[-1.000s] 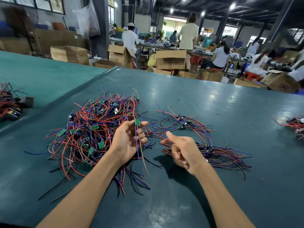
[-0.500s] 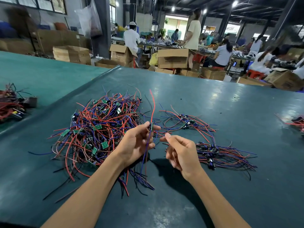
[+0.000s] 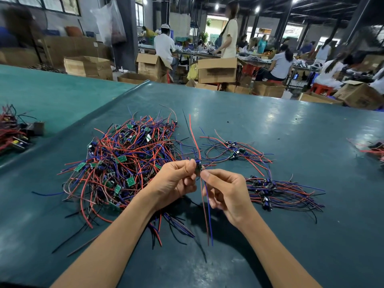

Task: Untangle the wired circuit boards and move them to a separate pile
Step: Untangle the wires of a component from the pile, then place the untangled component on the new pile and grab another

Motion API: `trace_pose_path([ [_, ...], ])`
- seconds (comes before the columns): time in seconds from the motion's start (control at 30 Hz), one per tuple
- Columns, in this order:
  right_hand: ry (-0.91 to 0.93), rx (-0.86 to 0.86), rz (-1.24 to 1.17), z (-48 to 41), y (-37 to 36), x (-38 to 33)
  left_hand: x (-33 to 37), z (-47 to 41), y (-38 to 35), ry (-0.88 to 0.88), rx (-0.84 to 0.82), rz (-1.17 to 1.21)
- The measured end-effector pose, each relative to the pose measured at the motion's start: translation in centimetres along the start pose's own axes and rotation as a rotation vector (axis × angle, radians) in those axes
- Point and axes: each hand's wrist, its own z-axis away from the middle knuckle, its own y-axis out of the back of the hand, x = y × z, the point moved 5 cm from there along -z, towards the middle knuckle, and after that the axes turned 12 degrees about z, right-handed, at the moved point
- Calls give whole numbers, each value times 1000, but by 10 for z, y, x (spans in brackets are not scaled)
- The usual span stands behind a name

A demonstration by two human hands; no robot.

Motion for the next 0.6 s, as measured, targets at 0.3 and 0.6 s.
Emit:
trace_pose_path([
  [0.3,19,17,-71,0,-1,-1,0,0,3,14,28,33],
  [0.6,119,190,181,1,1,-9,3,1,2,10,73,-3],
])
